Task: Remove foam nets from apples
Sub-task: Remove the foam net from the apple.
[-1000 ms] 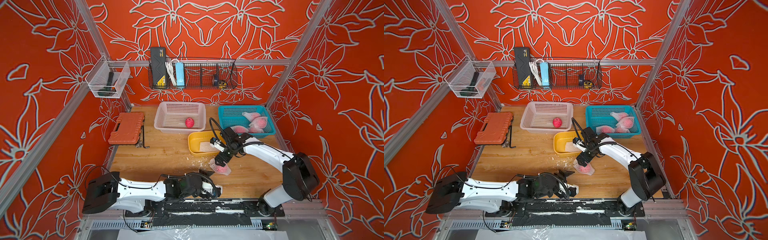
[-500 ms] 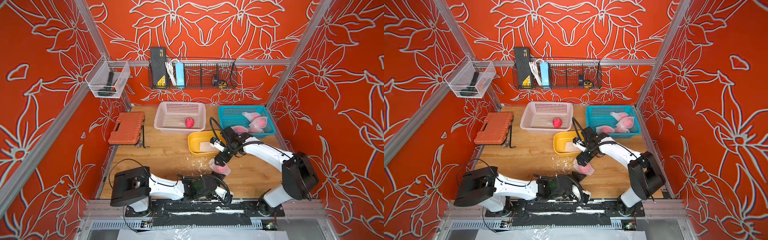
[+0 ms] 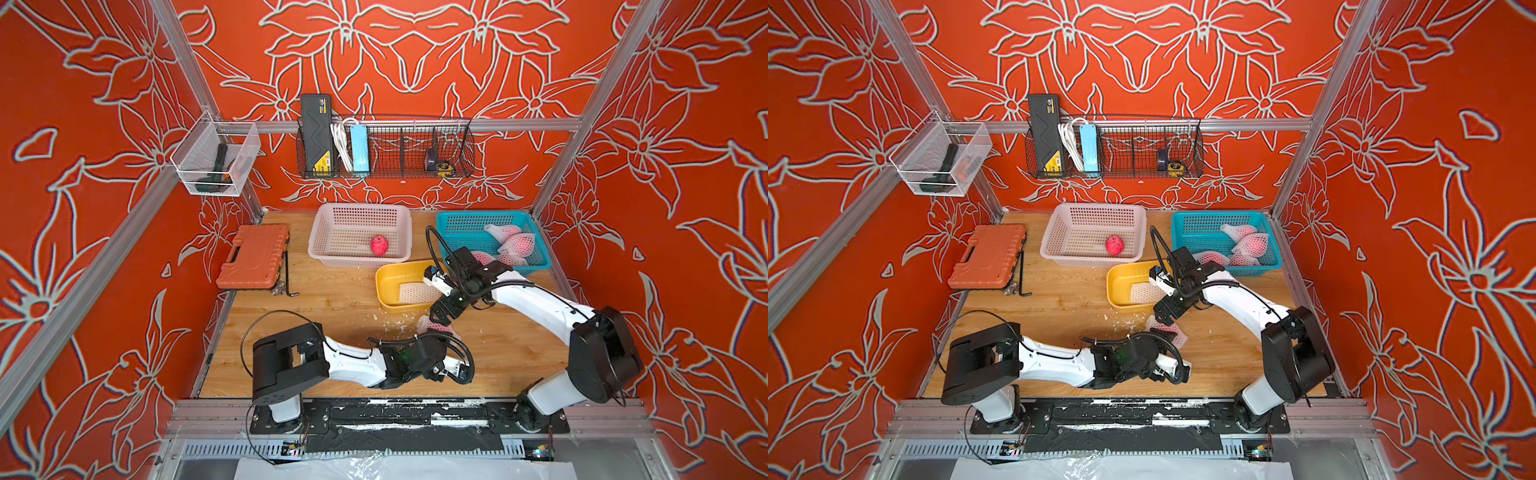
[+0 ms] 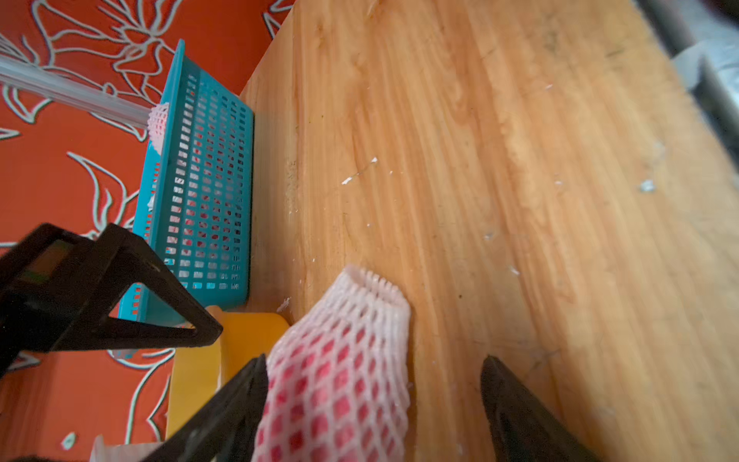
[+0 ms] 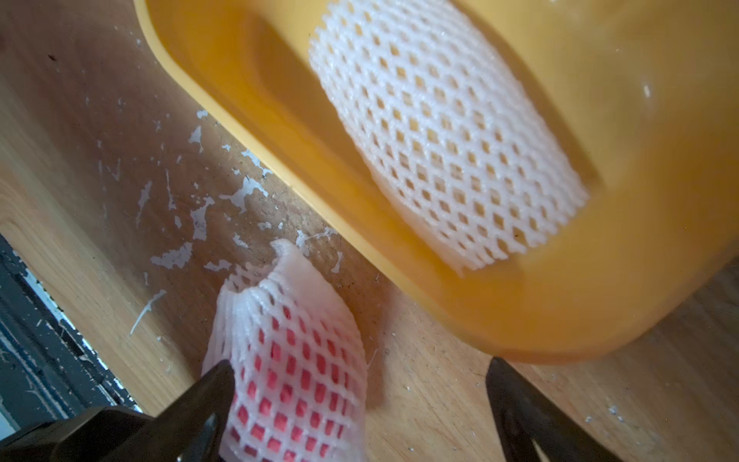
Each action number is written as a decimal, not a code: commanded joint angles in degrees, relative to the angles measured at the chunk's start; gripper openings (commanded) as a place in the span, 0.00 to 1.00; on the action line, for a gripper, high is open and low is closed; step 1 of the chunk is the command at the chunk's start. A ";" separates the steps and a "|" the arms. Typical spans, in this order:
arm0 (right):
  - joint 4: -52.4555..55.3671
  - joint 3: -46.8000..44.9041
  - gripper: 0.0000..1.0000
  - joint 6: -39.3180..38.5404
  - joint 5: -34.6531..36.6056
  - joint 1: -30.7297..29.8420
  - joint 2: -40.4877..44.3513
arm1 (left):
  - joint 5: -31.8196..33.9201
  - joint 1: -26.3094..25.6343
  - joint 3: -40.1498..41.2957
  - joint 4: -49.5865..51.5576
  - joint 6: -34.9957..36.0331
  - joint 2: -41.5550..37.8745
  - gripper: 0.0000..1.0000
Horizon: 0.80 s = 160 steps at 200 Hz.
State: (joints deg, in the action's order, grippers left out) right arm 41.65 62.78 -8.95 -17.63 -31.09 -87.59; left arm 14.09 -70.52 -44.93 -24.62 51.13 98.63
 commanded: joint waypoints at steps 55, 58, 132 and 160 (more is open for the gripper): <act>-0.69 2.16 0.99 4.86 8.20 7.07 7.62 | -1.68 2.25 -6.03 6.77 -3.67 5.33 0.82; -0.74 2.12 0.99 4.90 8.57 7.35 7.94 | -1.69 2.38 -6.38 7.12 -3.66 5.42 0.82; -2.23 -3.89 0.99 5.21 7.41 11.05 14.47 | -6.40 6.07 -15.72 21.81 -11.88 9.42 0.80; -2.78 -5.54 0.99 5.97 5.71 11.05 14.70 | -6.52 7.43 -20.39 28.69 -15.15 10.34 0.88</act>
State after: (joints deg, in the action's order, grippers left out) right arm 39.38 58.63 -4.40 -10.33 -20.27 -73.43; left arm 9.72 -64.25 -61.95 -5.32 39.77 107.66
